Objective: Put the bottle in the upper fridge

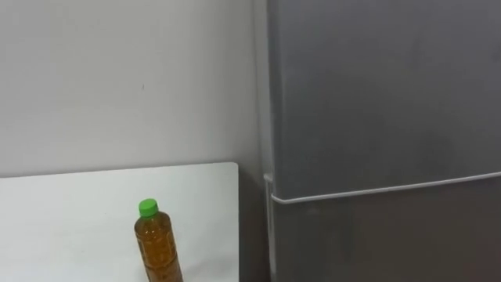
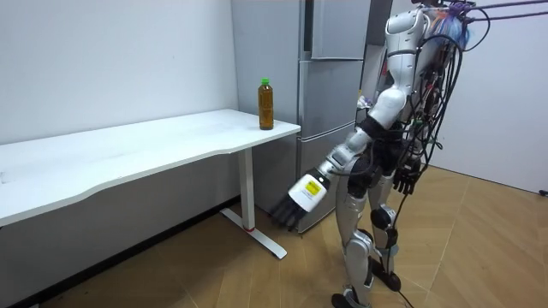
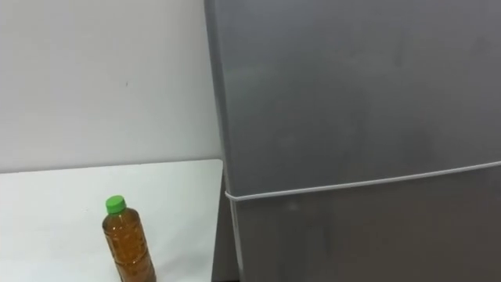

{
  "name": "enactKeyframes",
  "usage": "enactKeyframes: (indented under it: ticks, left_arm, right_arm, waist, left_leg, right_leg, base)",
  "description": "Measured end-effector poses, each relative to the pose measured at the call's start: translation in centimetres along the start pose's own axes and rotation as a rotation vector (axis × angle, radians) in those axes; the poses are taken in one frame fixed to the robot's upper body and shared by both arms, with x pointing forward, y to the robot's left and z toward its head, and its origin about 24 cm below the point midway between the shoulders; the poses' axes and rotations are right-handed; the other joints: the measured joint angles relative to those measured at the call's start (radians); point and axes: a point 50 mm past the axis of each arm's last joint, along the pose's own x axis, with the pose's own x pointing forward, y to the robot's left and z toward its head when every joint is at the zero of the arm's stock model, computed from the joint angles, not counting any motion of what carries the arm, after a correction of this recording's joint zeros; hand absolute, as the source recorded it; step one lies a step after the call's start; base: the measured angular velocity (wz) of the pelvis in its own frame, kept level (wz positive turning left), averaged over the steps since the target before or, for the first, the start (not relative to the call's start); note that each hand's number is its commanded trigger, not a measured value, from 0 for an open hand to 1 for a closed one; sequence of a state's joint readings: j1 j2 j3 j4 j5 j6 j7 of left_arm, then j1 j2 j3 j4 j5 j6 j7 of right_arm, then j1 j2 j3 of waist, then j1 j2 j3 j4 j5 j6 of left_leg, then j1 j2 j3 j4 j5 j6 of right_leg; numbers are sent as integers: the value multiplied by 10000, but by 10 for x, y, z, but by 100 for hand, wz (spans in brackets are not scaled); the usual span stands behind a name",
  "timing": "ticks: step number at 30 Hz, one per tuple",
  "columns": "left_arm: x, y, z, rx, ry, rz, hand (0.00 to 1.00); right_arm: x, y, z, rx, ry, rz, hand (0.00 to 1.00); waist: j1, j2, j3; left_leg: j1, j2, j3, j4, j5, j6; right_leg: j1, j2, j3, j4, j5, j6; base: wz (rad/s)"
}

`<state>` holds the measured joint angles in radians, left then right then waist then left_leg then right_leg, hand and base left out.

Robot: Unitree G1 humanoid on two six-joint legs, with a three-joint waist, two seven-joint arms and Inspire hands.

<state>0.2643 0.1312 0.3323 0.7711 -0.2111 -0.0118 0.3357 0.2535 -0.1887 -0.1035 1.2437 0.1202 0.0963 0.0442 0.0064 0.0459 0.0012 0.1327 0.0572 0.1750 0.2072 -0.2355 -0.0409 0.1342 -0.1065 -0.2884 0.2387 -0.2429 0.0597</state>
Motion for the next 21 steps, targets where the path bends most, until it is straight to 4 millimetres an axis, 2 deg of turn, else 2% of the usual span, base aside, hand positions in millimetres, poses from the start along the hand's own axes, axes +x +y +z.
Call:
enactKeyframes:
  ticks: [4, 6, 10, 12, 15, 18, 21]
  left_arm:
    - [-2, -1, 43, -1430, -1778, 391, 0]
    - [-8, -1, 71, -2082, -2926, 524, 0]
    - [-23, 3, 117, -3074, -4877, 576, 0]
    - [-41, 5, 148, -3833, -6405, 490, 0]
    - [-60, 4, 179, -4519, -7750, 22, 0]
    - [-83, 3, 204, -5177, -9018, -461, 0]
    - [-103, 4, 225, -5620, -10107, -886, 0]
  right_arm:
    - [0, -3, 1, -59, -154, -47, 0]
    - [0, -3, 1, -52, -221, -53, 0]
    - [-1, -5, 0, 131, -259, -134, 0]
    - [0, -5, 2, 63, -311, -114, 0]
    - [0, -5, 3, 24, -327, -35, 0]
    - [0, -3, 2, 62, -297, 12, 0]
    - [0, -1, 7, -120, -415, 34, 0]
  waist:
    - [36, 30, -6]
    - [45, 81, -38]
    - [95, 72, -11]
    - [62, 28, -1]
    - [29, 8, 12]
    - [-76, -4, 78]
    - [-238, -7, 101]
  left_leg:
    - [-21, -2, 2, -10, 1, 0]
    - [22, -2, 4, -22, 2, -1]
    - [6, -2, 51, -37, 4, -2]
    - [11, -1, 67, -40, 4, -2]
    - [30, -1, 65, -35, 4, -2]
    - [74, 5, 44, -30, 4, -2]
    - [87, 3, 62, -22, 4, -2]
  right_leg:
    - [-30, 0, 13, 17, 3, 0]
    - [-16, 9, 30, 2, 3, 0]
    - [-84, 13, 106, 3, 4, -1]
    - [-105, 16, 123, -4, 3, -1]
    - [-71, 19, 123, -13, 4, -1]
    - [-15, 27, 130, -27, 5, -3]
    - [-17, 35, 243, -28, 5, -3]
  base:
    - [0]
    - [0]
    - [-6]
    - [0]
    - [0]
    - [0]
    - [-4]
